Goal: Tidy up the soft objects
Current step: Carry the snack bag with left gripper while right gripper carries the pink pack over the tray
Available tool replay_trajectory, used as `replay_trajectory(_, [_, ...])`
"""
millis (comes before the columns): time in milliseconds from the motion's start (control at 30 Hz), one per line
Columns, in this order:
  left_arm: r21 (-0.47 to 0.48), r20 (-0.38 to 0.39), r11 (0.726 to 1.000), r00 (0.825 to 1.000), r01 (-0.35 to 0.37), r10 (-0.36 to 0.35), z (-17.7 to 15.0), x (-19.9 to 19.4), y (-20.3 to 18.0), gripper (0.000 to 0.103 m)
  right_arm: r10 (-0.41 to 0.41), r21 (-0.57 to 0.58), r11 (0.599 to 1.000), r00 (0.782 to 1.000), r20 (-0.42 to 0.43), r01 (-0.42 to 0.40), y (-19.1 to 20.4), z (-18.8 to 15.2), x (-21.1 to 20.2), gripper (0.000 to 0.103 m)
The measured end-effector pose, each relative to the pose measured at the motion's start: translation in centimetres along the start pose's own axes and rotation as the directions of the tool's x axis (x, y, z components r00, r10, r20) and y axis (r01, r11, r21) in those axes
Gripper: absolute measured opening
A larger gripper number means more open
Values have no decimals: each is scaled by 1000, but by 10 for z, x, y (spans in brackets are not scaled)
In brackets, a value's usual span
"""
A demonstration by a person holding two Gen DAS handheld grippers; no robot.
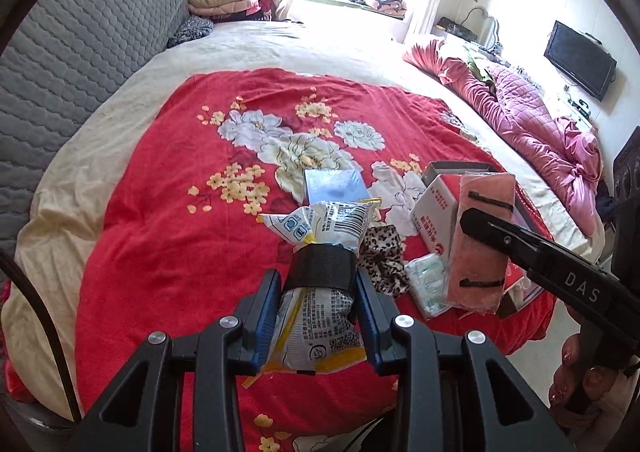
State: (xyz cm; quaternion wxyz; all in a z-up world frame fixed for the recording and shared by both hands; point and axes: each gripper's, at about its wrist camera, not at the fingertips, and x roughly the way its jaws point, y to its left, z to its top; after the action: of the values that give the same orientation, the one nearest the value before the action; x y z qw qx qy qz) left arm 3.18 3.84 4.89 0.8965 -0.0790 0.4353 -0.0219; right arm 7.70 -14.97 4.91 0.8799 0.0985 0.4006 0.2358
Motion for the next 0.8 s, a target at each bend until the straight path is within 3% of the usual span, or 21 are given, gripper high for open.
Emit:
replay_trajectory(400, [41,29,999,1000,-1,-1,10,-24,-26,37,-5,8,1000,998,61,4,-2,13,-36,15])
replay_trajectory(800, [110,53,994,999,7,-13,21,-34,-74,37,-43,52,998,991,129,36,-33,16,-77,15])
